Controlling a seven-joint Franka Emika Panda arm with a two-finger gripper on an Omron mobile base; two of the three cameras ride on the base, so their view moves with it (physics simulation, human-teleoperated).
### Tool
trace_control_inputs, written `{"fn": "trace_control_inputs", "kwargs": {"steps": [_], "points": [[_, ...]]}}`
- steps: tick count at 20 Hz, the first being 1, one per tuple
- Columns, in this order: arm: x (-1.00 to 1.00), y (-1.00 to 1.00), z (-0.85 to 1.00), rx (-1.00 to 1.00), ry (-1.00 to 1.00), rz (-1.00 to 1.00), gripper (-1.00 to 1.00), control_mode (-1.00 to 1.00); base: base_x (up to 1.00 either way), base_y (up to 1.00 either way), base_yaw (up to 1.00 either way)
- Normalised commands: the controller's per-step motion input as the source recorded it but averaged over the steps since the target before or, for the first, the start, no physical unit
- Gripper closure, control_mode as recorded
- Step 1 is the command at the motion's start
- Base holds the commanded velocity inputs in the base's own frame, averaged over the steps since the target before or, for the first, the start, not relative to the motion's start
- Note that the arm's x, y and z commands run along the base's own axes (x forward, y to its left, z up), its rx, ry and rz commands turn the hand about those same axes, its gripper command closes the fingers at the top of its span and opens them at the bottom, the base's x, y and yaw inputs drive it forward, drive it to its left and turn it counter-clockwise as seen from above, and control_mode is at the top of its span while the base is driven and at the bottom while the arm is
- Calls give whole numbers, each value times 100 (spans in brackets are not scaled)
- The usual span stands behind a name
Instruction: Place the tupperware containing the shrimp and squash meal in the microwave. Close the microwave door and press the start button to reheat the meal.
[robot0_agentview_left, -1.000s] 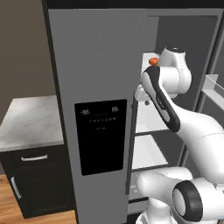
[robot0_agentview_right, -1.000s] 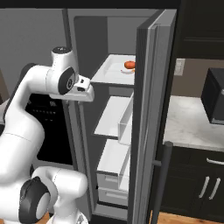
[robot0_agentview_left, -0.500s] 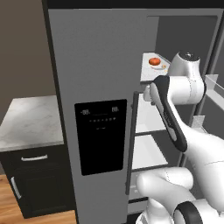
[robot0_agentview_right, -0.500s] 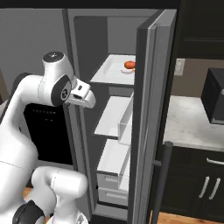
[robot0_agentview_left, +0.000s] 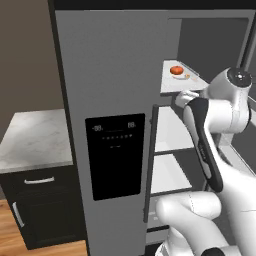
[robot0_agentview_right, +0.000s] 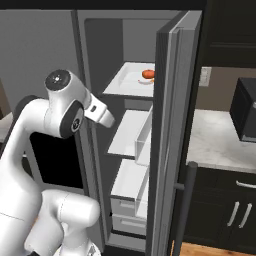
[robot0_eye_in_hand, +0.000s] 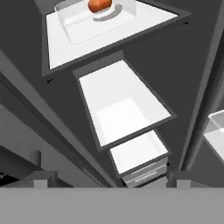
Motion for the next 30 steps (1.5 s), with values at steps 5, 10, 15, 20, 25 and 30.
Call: {"fn": "trace_control_inputs", "kwargs": {"steps": [5,10,15,20,25,30], "points": [[2,-46,50,24,-8,-17,-100,-100,0,0,0],[26,-30,10,23,-8,-22,-100,-100,0,0,0],[42,-18,0,14,-6,-17,-100,-100,0,0,0],[44,-2,0,9,-6,-9,-100,-100,0,0,0],[47,-20,0,8,3,0,-100,-100,0,0,0],[40,-14,2,3,7,2,-100,-100,0,0,0]]}}
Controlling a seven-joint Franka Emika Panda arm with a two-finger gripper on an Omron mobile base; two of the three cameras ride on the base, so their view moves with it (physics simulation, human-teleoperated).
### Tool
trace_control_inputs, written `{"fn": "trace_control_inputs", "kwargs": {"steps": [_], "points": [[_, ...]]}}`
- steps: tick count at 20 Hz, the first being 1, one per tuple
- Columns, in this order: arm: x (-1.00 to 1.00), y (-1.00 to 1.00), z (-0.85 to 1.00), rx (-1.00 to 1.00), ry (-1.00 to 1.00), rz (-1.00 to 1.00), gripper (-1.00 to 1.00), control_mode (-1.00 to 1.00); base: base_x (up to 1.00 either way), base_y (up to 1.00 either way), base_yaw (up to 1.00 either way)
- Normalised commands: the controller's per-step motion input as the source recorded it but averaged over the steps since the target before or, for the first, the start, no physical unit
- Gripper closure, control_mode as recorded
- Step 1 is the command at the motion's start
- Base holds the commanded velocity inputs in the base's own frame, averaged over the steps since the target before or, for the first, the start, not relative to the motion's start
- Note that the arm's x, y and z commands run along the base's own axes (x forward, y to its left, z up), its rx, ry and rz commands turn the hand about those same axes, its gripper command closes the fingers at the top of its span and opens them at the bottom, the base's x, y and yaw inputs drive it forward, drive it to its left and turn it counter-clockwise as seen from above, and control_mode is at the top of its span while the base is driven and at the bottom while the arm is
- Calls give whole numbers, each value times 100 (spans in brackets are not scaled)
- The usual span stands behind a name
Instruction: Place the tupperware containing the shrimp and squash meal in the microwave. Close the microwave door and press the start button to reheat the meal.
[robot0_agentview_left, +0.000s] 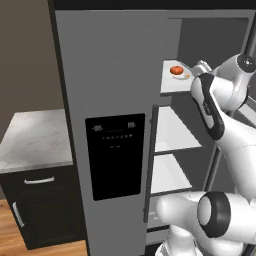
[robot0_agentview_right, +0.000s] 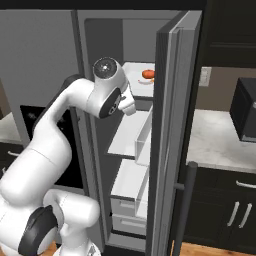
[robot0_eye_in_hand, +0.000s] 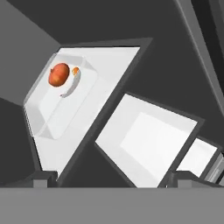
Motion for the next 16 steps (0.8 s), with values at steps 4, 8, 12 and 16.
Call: {"fn": "trace_control_inputs", "kwargs": {"steps": [4,8,12,16], "points": [[25,0,11,0,0,5,-100,-100,0,0,0],[24,0,2,0,0,5,-100,-100,0,0,0],[31,0,0,0,1,4,-100,-100,0,0,0],[39,0,0,0,7,3,-100,-100,0,0,0]]}}
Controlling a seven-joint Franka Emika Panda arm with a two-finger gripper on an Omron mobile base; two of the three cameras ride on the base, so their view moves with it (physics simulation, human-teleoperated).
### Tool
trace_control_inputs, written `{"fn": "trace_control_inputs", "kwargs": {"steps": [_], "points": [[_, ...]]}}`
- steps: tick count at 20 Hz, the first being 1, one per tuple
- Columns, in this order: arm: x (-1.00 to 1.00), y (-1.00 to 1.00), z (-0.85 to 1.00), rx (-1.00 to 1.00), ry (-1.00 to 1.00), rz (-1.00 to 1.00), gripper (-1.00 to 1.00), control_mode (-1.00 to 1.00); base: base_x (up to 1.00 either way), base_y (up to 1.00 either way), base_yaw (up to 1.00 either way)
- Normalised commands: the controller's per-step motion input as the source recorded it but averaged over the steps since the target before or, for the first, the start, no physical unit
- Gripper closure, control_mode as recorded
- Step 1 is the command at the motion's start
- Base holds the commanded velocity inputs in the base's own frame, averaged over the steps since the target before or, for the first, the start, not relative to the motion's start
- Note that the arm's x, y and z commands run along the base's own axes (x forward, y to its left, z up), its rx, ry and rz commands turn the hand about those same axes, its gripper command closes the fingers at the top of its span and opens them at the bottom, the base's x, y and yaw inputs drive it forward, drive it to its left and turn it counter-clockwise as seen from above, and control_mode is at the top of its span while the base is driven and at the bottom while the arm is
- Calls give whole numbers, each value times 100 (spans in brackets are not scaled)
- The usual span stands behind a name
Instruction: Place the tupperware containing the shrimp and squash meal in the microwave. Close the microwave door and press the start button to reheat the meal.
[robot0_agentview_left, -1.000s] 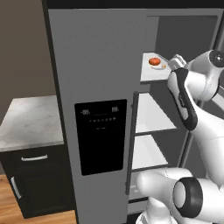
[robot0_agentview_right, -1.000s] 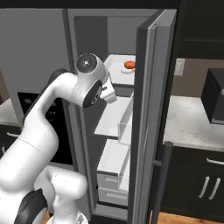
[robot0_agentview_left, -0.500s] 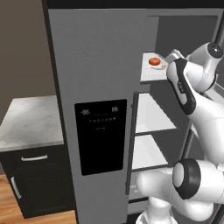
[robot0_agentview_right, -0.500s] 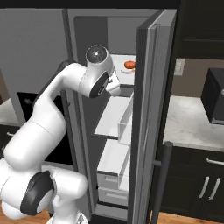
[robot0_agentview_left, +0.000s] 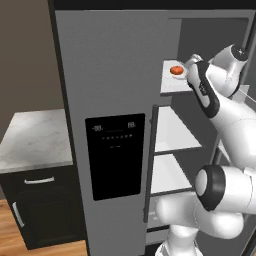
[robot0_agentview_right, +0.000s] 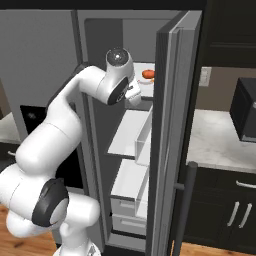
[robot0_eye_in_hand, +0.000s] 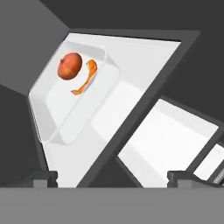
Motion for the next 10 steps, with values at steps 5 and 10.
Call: {"fn": "trace_control_inputs", "kwargs": {"steps": [5,10], "points": [[41,-1,-2,0,12,4,-100,-100,0,0,0],[33,-11,-7,1,10,4,-100,-100,0,0,0]]}}
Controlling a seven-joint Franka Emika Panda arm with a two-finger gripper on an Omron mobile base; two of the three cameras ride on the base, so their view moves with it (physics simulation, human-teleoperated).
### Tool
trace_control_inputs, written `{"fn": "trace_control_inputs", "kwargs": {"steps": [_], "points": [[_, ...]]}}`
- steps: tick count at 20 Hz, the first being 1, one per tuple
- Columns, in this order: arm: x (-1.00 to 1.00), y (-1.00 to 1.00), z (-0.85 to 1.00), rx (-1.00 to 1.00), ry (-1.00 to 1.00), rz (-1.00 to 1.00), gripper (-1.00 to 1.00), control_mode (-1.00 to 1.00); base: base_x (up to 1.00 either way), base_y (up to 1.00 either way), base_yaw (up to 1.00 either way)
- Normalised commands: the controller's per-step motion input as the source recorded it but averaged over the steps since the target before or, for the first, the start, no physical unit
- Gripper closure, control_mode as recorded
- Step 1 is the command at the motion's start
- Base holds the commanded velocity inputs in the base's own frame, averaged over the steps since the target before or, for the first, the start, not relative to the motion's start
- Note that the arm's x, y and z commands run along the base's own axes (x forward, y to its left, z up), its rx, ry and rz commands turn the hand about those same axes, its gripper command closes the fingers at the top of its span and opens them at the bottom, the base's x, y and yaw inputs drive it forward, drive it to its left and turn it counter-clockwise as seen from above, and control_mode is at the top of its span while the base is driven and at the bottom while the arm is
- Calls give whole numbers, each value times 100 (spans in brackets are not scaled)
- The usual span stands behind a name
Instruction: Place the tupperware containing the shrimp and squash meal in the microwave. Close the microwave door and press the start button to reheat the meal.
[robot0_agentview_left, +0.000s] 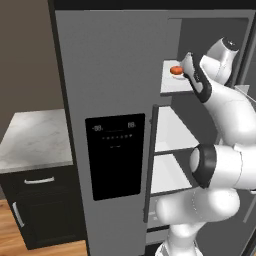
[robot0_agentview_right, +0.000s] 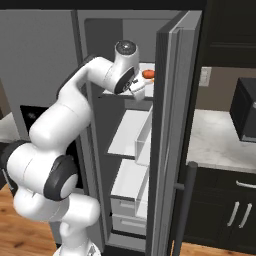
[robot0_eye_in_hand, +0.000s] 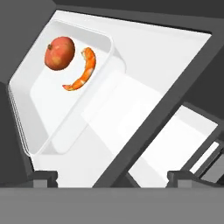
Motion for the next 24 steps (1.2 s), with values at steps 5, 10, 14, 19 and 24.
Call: {"fn": "trace_control_inputs", "kwargs": {"steps": [5,10,14,19,24], "points": [[23,-16,-19,2,2,5,-100,-100,0,0,0],[32,-4,-31,2,0,5,-100,-100,0,0,0],[45,0,-19,2,0,2,-100,-100,0,0,0],[40,-10,-1,3,0,0,-100,-100,0,0,0],[32,-4,1,1,0,0,-100,-100,0,0,0]]}}
